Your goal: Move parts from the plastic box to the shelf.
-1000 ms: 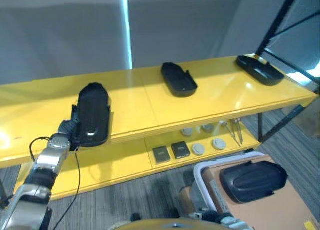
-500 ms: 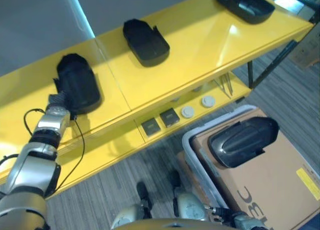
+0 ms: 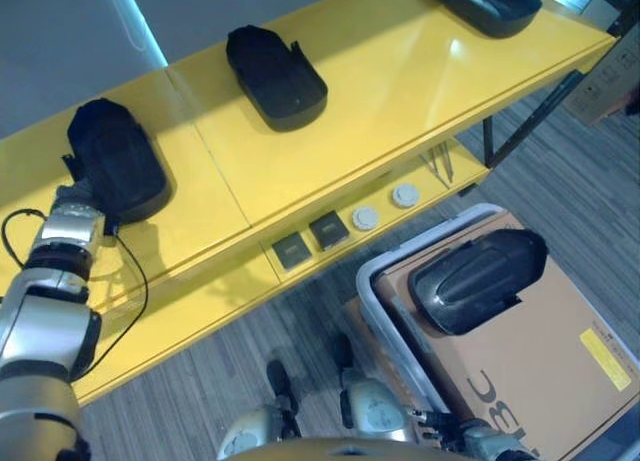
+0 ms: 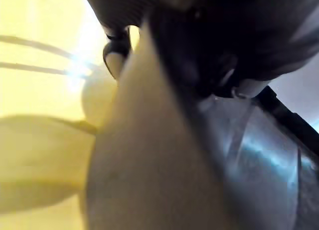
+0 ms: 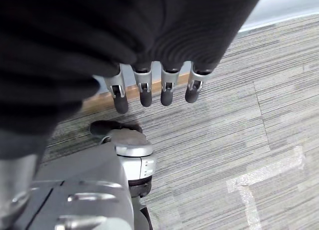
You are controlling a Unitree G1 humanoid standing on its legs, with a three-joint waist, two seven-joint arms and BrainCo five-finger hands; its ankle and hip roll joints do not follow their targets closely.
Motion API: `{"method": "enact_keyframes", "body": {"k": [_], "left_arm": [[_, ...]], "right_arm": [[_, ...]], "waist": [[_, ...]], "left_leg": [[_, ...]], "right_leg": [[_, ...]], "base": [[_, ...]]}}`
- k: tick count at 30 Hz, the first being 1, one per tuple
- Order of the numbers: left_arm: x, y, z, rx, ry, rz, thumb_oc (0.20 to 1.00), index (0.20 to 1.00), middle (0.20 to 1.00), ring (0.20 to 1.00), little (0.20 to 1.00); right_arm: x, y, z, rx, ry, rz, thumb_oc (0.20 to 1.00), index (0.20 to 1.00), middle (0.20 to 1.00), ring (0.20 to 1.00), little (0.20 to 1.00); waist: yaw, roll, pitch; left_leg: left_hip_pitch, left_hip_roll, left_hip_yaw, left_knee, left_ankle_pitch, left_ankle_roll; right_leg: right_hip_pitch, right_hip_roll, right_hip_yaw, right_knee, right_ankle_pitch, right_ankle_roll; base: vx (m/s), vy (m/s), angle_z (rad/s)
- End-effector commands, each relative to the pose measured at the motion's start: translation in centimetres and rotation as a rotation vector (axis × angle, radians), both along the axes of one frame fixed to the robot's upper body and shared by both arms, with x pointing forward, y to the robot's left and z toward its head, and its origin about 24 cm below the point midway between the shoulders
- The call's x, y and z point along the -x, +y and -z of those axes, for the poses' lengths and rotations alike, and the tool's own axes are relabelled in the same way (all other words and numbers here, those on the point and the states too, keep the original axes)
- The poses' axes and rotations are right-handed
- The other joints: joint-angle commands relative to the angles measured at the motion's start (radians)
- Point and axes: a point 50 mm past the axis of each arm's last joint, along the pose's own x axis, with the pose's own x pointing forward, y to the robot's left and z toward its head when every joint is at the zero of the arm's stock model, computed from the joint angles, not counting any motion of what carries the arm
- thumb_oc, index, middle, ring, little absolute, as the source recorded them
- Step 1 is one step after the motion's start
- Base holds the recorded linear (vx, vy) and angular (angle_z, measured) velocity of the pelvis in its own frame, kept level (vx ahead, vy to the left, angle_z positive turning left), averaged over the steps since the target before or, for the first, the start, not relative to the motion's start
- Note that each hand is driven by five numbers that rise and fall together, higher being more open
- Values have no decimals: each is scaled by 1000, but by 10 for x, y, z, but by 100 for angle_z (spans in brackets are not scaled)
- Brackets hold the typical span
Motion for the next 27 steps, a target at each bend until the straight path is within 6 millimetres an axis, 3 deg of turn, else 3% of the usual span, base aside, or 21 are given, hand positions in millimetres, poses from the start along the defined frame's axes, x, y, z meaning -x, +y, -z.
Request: {"method": "enact_keyframes", "body": {"k": [1,17,18,19,27], "left_arm": [[20,23,12,-46,103,3,200,200,200,200,200],[44,22,49,-7,201,118,200,200,200,200,200],[46,24,50,-4,200,110,514,514,514,514,514],[47,26,51,-2,201,100,1000,1000,1000,1000,1000],[48,30,47,-16,136,70,1000,1000,1000,1000,1000]], "right_arm": [[12,-15,-2,65,45,-62,1000,1000,1000,1000,1000],[40,-14,5,78,130,-71,1000,1000,1000,1000,1000],[42,-14,6,79,136,-71,1000,1000,1000,1000,1000],[45,-14,6,79,142,-69,1000,1000,1000,1000,1000],[51,-14,7,80,150,-65,1000,1000,1000,1000,1000]], "waist": [[35,-10,-54],[77,-3,-108],[76,-3,-111],[75,-4,-114],[73,-7,-116]], "left_leg": [[-41,41,-60,106,-72,-19],[43,30,-61,88,-90,-16],[48,30,-59,86,-91,-16],[53,31,-57,84,-91,-16],[69,31,-54,72,-93,-18]], "right_leg": [[-8,-38,24,134,-139,95],[81,-52,-5,102,-140,108],[84,-52,-5,102,-140,109],[89,-52,-6,100,-141,109],[103,-51,-6,88,-139,111]], "base": [[58,13,2],[54,6,4],[33,-1,0],[31,-1,0],[0,0,0]]}}
